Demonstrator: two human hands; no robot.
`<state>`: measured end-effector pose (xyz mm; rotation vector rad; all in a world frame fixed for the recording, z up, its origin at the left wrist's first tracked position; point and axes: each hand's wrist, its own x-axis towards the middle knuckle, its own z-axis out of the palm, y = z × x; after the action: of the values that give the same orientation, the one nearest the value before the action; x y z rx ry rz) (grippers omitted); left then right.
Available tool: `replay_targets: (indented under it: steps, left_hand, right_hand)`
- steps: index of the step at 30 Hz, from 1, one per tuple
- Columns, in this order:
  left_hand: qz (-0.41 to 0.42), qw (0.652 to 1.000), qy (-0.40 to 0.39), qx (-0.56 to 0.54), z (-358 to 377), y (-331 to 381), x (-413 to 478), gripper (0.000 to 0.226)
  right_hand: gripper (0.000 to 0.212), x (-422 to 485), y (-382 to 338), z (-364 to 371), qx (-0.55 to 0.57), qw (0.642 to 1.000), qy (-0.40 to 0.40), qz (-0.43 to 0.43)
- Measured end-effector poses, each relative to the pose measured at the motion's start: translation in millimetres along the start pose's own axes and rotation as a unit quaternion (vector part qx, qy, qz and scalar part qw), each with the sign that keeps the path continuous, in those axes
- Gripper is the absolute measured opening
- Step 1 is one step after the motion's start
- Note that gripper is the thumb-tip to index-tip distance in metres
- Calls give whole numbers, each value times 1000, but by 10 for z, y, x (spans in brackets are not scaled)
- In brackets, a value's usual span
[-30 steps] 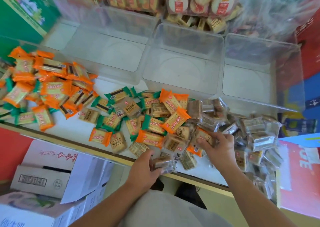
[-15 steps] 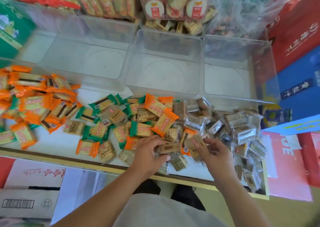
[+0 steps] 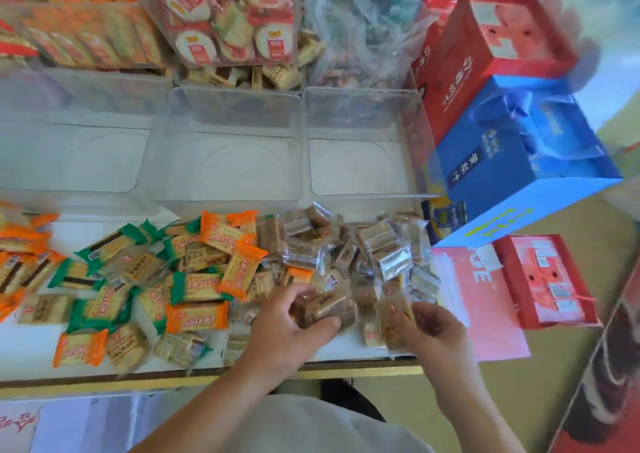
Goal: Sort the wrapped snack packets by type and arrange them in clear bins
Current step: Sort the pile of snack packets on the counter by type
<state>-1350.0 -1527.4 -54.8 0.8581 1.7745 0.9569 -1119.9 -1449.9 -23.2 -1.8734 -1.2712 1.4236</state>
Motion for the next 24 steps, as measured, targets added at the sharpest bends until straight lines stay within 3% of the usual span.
replay_targets:
  steps: [4, 12, 18, 24]
  left_hand:
    - [-80, 996, -9, -31, 539, 35, -29, 60]
    - [-124, 991, 41, -16, 1201, 107, 93, 45]
    - [-172, 979, 14, 107, 1436, -301, -11, 90]
    - [-163, 979, 59, 103, 1466, -263, -122, 79]
  right_hand:
    - [31, 356, 227, -538, -16, 999, 35, 11]
    - [26, 1180, 866, -785, -100, 994, -30, 25]
    - [23, 1319, 1059, -696, -114, 991, -71, -7]
    - [23, 1292, 912, -707, -138, 987, -51, -59]
